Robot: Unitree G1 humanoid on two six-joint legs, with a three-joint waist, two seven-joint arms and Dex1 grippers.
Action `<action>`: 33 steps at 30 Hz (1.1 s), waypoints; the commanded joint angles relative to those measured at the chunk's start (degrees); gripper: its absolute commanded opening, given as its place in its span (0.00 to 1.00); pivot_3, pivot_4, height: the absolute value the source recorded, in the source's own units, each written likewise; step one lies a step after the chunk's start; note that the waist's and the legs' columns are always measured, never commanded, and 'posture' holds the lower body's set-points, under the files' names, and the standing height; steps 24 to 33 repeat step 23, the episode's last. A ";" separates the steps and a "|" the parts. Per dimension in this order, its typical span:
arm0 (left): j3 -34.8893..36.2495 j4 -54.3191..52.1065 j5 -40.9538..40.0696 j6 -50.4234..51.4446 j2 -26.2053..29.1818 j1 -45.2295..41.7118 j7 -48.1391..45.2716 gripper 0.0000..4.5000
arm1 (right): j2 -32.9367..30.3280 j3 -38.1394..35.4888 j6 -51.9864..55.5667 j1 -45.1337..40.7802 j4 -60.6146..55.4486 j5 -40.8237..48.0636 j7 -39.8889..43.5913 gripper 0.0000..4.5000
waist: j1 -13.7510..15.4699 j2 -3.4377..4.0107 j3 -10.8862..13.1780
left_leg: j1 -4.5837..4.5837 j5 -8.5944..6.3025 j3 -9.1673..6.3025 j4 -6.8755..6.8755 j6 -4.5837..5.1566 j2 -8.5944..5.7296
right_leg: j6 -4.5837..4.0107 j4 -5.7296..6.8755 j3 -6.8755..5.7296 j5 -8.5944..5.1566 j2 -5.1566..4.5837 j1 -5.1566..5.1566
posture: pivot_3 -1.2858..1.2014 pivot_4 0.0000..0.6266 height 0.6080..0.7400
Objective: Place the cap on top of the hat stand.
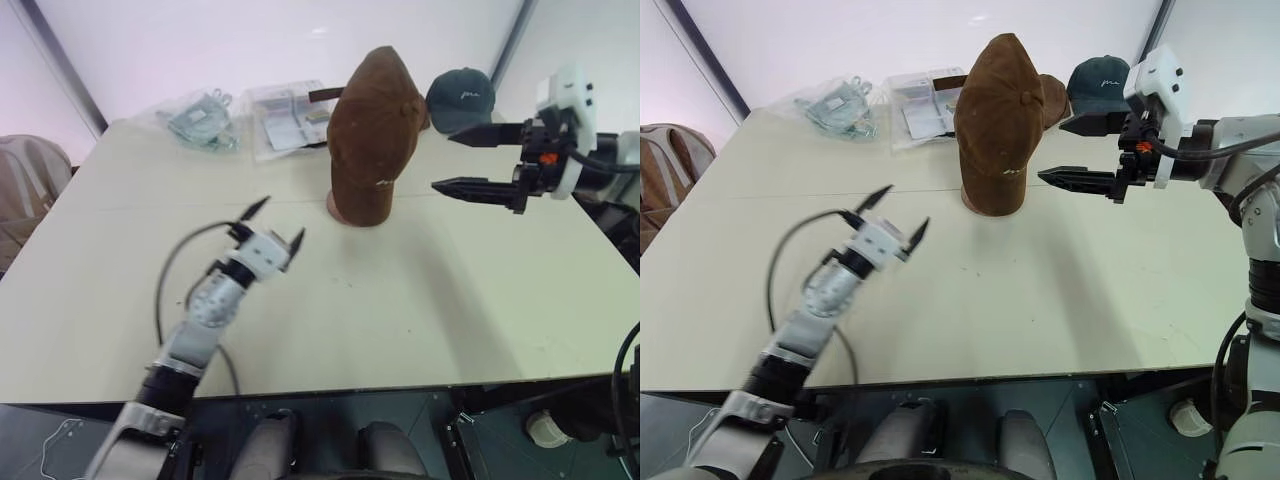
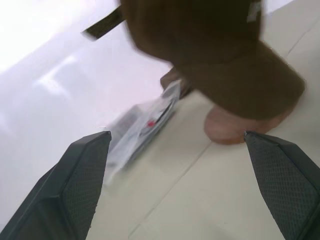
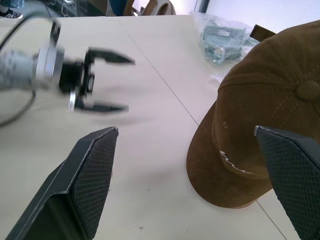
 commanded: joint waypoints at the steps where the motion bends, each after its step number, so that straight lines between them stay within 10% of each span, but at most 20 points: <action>1: 4.18 -6.57 -8.23 7.29 3.25 -0.13 -8.26 0.99 | -0.25 -0.99 -0.96 -1.62 -0.56 -0.18 0.05 1.00 | 0.10 0.06 -0.14 | 0.00 0.05 0.02 0.01 -0.08 -0.02 | 0.00 -0.01 0.01 0.00 -0.02 0.01 | 0.52 0.00 1.00; 17: 17.73 -21.67 -35.77 40.28 15.18 -3.12 -24.28 0.99 | 0.73 -1.39 -0.69 -0.10 -1.59 0.25 -0.83 1.00 | -0.07 -0.03 -0.21 | -0.01 0.08 0.01 0.06 -0.13 0.00 | 0.00 -0.02 0.10 0.00 -0.01 0.03 | 0.52 0.00 1.00; 33: 19.81 -23.40 -39.28 45.03 17.18 -3.21 -25.05 0.99 | 1.24 -1.45 -0.28 0.36 -2.22 0.58 -1.35 1.00 | -0.12 -0.03 -0.23 | -0.01 0.09 0.01 0.06 -0.14 0.01 | 0.00 -0.01 0.10 0.00 0.00 0.03 | 0.52 0.00 1.00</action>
